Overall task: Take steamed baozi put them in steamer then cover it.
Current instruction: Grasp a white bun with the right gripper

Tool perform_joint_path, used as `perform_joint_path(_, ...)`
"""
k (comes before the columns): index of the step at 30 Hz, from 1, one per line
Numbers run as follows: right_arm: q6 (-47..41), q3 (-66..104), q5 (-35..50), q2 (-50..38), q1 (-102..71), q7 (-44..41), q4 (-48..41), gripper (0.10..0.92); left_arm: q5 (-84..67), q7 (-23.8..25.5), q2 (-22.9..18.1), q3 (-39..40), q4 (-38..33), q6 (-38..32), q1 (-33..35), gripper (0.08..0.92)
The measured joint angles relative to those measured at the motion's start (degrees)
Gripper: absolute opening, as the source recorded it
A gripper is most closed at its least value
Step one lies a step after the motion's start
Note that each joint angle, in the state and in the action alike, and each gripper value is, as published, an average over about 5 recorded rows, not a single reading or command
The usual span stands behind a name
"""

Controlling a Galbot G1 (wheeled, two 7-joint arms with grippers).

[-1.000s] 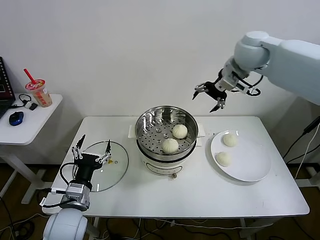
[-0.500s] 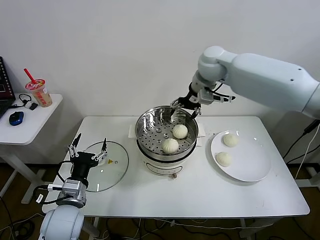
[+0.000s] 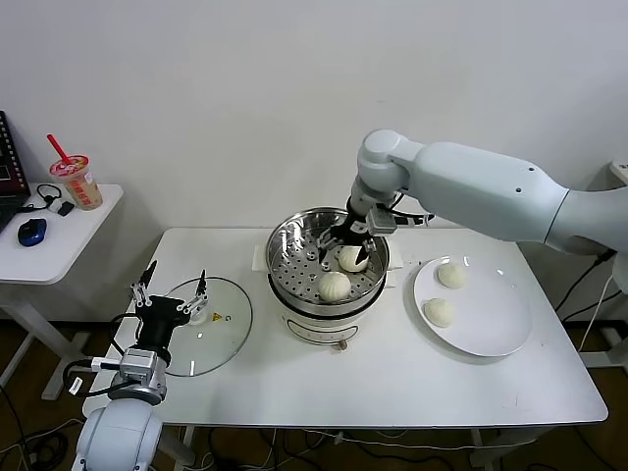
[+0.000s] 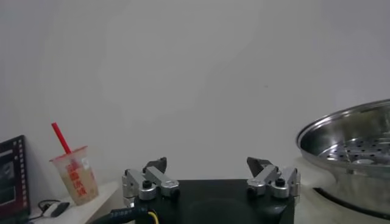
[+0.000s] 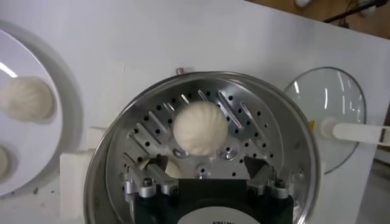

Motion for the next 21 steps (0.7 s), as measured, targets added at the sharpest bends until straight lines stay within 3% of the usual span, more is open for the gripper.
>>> perform_joint_path(21, 0.0, 0.9, -3.6, 3.3, -4.5, -0.3, -2.2, 0.823, -0.1, 0.0, 0.1, 0.5, 0.3, 0.3, -1.0, 0.823)
